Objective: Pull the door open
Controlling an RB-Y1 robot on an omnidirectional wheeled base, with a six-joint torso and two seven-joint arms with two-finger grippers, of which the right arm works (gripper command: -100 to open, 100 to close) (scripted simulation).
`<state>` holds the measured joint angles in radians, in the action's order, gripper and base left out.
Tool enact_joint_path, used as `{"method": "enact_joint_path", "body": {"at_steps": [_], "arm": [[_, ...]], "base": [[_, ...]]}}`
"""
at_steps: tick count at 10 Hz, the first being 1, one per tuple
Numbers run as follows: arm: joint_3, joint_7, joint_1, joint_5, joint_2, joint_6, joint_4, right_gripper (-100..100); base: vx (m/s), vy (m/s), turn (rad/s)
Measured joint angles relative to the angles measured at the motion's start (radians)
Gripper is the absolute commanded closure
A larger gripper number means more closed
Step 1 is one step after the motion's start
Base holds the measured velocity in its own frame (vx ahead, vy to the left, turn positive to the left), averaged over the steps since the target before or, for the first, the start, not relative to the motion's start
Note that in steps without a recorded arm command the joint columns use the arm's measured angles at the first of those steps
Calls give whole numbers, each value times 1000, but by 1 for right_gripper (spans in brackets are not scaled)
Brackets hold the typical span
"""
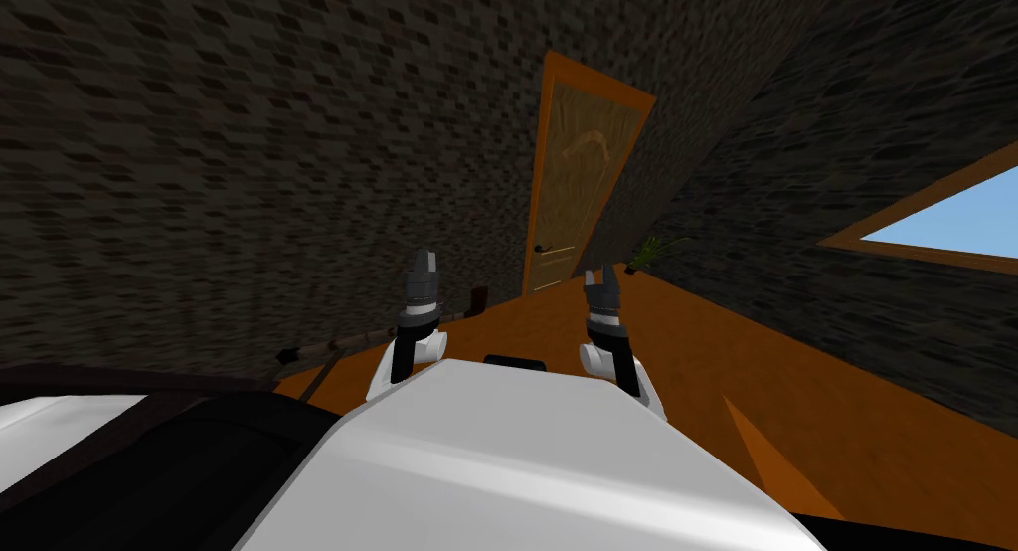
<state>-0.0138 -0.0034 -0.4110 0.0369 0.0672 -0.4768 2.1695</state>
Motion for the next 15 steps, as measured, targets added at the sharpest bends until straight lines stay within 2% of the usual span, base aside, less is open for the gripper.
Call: {"method": "enact_joint_path", "body": {"at_steps": [2, 4, 7, 10, 13, 15], "arm": [[9, -19, 21, 5, 16, -23, -65, -100], [14, -40, 34, 13, 33, -32, -110, -100], [14, -54, 59, 26, 42, -52, -178, -100], [26, -86, 103, 38, 68, -79, -279, -100], [24, -109, 123, 55, 81, -102, -355, -100], [29, -125, 146, 63, 94, -117, -416, -100]], "base": [[91, -22, 60], [74, -27, 39], [73, -24, 59], [98, -32, 73], [74, -32, 47], [61, -26, 54]]}}
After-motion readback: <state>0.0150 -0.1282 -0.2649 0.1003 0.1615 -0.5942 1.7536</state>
